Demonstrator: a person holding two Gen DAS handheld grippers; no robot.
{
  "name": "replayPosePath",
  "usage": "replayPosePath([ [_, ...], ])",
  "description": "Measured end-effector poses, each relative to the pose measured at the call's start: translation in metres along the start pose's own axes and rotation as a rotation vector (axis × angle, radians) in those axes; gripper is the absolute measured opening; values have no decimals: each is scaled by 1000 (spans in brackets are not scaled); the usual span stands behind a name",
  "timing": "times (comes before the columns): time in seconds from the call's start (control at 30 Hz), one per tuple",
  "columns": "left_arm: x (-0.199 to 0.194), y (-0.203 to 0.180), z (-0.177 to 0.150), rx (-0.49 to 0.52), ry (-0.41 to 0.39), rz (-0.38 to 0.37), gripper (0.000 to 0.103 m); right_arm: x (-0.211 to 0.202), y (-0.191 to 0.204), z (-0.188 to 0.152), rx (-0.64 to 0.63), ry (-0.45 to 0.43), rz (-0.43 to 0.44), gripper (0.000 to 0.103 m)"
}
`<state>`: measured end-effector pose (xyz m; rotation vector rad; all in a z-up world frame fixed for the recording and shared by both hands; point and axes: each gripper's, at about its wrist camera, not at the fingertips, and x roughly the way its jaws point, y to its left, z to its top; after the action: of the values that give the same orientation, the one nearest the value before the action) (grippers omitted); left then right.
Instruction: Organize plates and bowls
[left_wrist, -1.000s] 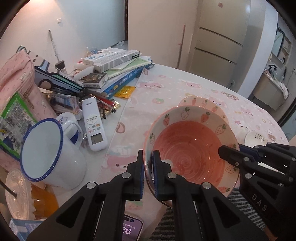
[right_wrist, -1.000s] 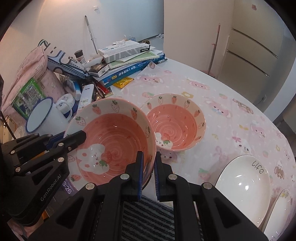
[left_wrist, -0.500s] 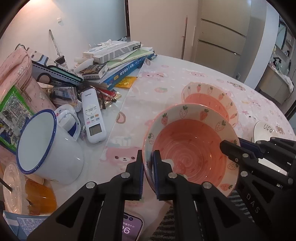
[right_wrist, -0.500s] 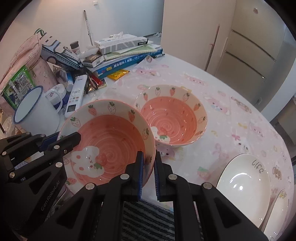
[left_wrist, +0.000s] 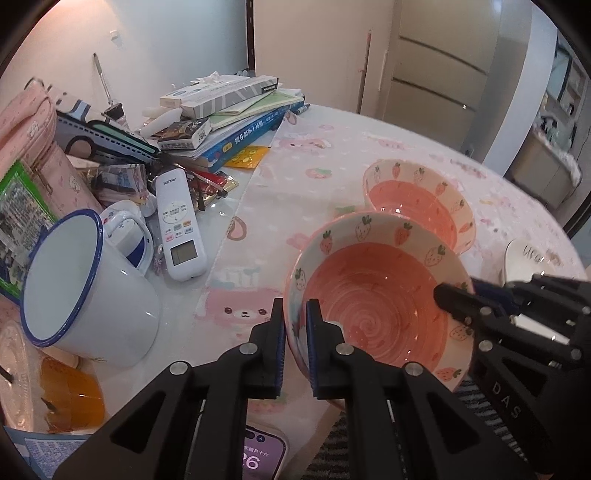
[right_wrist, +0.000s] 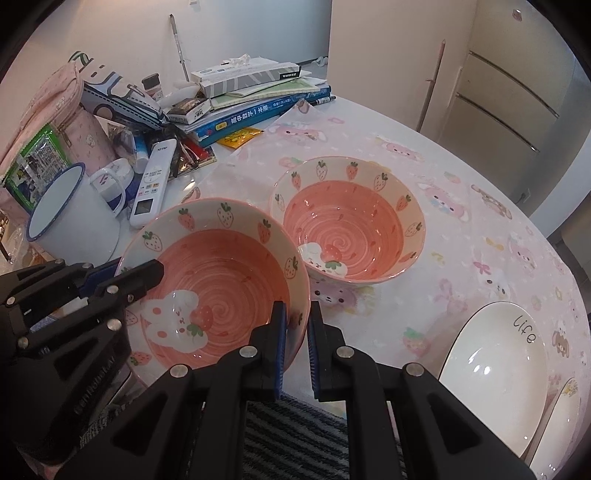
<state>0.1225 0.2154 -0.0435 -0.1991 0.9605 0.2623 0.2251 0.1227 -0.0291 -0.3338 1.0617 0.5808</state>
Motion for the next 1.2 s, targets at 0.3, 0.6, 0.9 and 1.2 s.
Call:
replayPosePath([
  [0.3,-17,10,7,-20,-70,-5,47,-23,-24,9,69,-53,76,12],
  [0.6,-51,5,23,-6,-162,-20,66,-65,-58,18,137,-162,81,12],
  [0.9,-75,-14,49,-3,-218,-55,76,-104,-99,22,242,-279,92,40],
  [1.2,-70,-43,81,11,-209,-124,77,-99,-119,27,280,-273,50,45],
])
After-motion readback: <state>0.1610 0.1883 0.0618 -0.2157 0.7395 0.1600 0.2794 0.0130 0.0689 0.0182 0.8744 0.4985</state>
